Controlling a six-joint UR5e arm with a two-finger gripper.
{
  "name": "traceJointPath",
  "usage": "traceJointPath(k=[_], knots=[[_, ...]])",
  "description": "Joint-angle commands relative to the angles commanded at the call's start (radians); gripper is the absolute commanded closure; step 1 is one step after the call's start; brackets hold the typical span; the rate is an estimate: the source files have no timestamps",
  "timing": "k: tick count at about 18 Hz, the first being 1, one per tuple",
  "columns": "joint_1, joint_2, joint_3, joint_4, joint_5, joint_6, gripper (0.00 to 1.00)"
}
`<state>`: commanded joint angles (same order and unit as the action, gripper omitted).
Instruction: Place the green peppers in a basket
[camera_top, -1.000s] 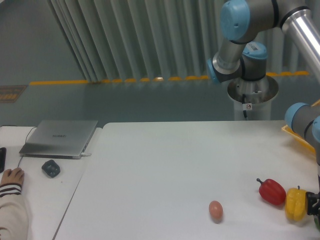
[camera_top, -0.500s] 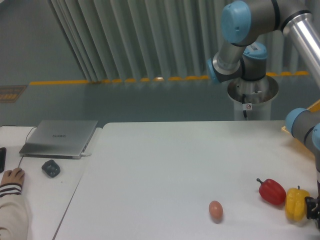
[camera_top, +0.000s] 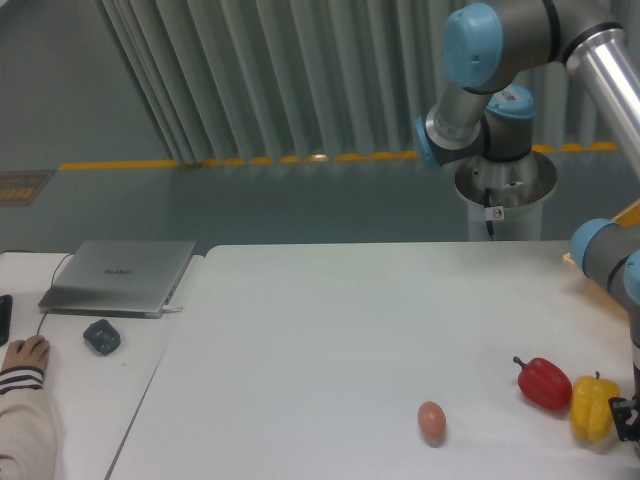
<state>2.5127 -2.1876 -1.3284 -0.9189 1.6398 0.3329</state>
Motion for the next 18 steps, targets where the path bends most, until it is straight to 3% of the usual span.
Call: traceJointPath(k=[6,12,15,18], knots=[[0.015,0.113,-0.040,-0.006,-0.028,0.078,0.42],[0.074,0.267,-0.167,-0.020,-0.098,0.244,0.42],[0.103,0.307,-0.224,-0.028,-0.098,0.343,0.42],[0.153,0.342,-0.261,-0.072,-0.098,0.472,0.42]])
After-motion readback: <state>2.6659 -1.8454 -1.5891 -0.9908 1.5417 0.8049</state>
